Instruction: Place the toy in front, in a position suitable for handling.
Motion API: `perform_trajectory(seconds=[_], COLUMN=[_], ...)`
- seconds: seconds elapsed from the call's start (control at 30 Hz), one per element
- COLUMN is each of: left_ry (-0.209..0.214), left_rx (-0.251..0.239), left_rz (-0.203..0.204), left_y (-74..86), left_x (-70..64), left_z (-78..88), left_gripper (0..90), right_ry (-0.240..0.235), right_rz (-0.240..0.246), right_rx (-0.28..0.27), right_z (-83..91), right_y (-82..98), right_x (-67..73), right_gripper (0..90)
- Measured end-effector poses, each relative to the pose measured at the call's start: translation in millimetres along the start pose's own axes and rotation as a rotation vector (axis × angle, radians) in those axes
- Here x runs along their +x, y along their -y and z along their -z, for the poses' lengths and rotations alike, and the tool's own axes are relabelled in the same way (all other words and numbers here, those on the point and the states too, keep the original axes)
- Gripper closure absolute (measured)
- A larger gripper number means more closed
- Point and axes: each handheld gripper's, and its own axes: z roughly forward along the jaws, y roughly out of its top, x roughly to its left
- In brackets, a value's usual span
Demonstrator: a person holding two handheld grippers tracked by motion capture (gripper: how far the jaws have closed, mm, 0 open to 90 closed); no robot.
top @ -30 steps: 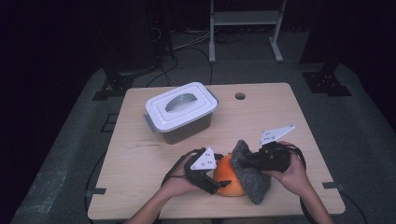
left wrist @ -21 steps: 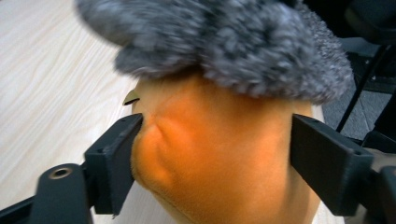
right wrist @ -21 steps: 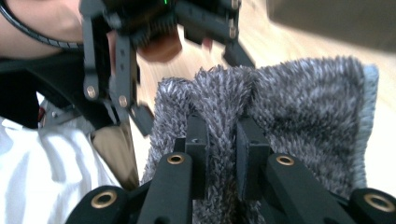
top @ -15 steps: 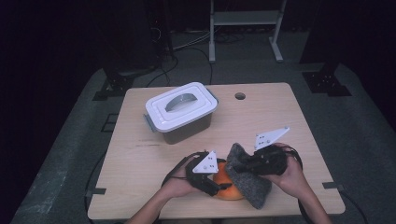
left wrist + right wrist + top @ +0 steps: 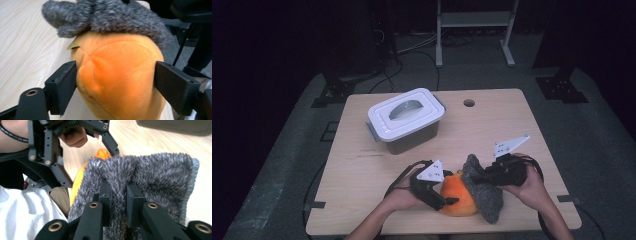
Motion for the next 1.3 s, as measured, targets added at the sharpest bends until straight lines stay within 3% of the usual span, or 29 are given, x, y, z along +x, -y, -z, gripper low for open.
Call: perform_trajectory(seconds=[0.13, 0.17, 0.2, 0.27, 0.37, 0.53, 0.57, 0.67, 0.83, 1.03, 1.07, 1.13, 1.23, 1.27, 1.3], left_ry=[-0.029, -0.059, -0.062, -0.029, -0.015, -0.011, -0.017, -0.018, -0.022, -0.015, -0.007, 0.000, 0.004, 0.000, -0.016], left_rx=[0.007, 0.004, 0.000, -0.002, -0.006, -0.026, -0.017, -0.007, 0.001, -0.005, 0.003, 0.010, 0.013, 0.007, 0.003], left_rz=[0.016, 0.039, 0.060, 0.085, 0.079, 0.030, -0.014, -0.056, -0.068, -0.031, -0.002, 0.006, 0.050, 0.059, 0.042], left_y=[2.0, 4.1, 5.9, 8.1, 7.8, 1.8, -1.7, -3.1, -1.7, 1.2, 0.1, -0.6, -1.1, -0.4, -0.2], left_x=[5.0, 9.4, 13.0, 15.6, 13.5, 4.2, -1.3, -5.6, -4.9, -1.0, -0.7, -0.6, -0.7, 0.4, -0.1], left_z=[3.6, 6.5, 8.2, 8.4, 6.9, 4.5, 3.9, 3.6, 4.1, 3.2, 1.2, 0.4, -3.8, -3.3, -2.0], left_gripper=[21.9, 22.0, 21.9, 21.5, 24.1, 27.2, 27.5, 28.5, 31.5, 26.9, 22.7, 16.5, 12.9, 14.2, 19.3], right_ry=[-0.021, -0.026, -0.029, -0.044, -0.031, 0.009, 0.016, 0.007, -0.016, -0.003, -0.014, -0.008, 0.011, 0.005, 0.003], right_rz=[0.000, 0.004, 0.007, 0.015, 0.030, 0.074, 0.083, 0.099, 0.091, 0.028, 0.018, 0.019, 0.029, 0.034, 0.034], right_rx=[0.011, 0.020, 0.028, 0.036, 0.043, 0.012, 0.009, 0.011, 0.018, -0.006, -0.009, -0.011, -0.023, -0.022, -0.022], right_z=[-0.5, -1.1, -1.5, -3.7, -3.8, -0.3, -1.3, -4.7, -4.2, 4.0, 2.5, 0.7, -2.4, -5.6, -6.1], right_y=[0.5, 0.4, 0.2, -0.4, -3.3, -12.7, -14.1, -16.6, -12.9, -1.1, 1.0, 0.3, -1.1, -1.3, -1.2], right_x=[2.8, 4.2, 5.2, 7.0, 9.4, 19.8, 22.4, 27.4, 22.6, 5.5, 3.4, 4.5, 7.5, 9.7, 10.4], right_gripper=[76.8, 76.7, 76.7, 76.7, 76.8, 77.1, 77.1, 77.2, 77.6, 77.5, 77.5, 77.2, 76.6, 76.7, 76.7])
